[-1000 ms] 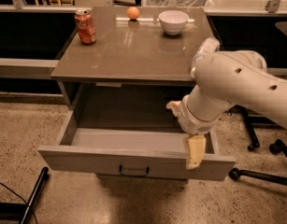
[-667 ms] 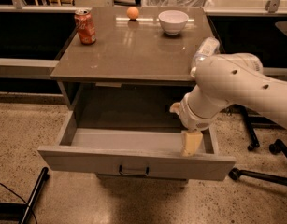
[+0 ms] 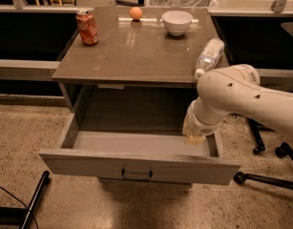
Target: Open top drawer
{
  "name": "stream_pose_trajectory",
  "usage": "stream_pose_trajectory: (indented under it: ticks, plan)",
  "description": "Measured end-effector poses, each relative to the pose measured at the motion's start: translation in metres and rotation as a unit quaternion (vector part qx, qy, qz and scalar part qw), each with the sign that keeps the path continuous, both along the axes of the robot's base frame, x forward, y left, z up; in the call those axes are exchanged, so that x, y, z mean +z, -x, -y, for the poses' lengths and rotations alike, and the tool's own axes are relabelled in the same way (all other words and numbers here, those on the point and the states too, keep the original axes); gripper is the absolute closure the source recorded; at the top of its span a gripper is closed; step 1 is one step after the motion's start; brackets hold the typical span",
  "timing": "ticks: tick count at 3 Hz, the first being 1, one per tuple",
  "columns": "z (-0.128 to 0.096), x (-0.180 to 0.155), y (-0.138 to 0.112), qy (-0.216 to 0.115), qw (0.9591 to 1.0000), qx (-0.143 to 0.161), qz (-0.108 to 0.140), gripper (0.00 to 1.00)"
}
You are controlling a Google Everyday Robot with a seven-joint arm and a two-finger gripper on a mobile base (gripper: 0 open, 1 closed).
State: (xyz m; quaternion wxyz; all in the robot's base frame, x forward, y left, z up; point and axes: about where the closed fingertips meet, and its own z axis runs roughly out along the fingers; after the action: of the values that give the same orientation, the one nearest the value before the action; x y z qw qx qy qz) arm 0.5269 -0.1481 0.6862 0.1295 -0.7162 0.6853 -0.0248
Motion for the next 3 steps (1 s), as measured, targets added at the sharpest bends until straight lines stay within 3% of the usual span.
stream_pose_trajectory:
  ticks: [1, 2, 3]
  plan:
    - [0.013, -0.027, -0.003, 0.004, 0.9997, -0.013, -0.018, 0.89]
    - [0.017, -0.056, -0.003, -0.002, 0.9987, -0.012, -0.049, 0.93]
    - [0.011, -0.076, 0.006, -0.018, 0.9960, 0.003, -0.088, 0.76]
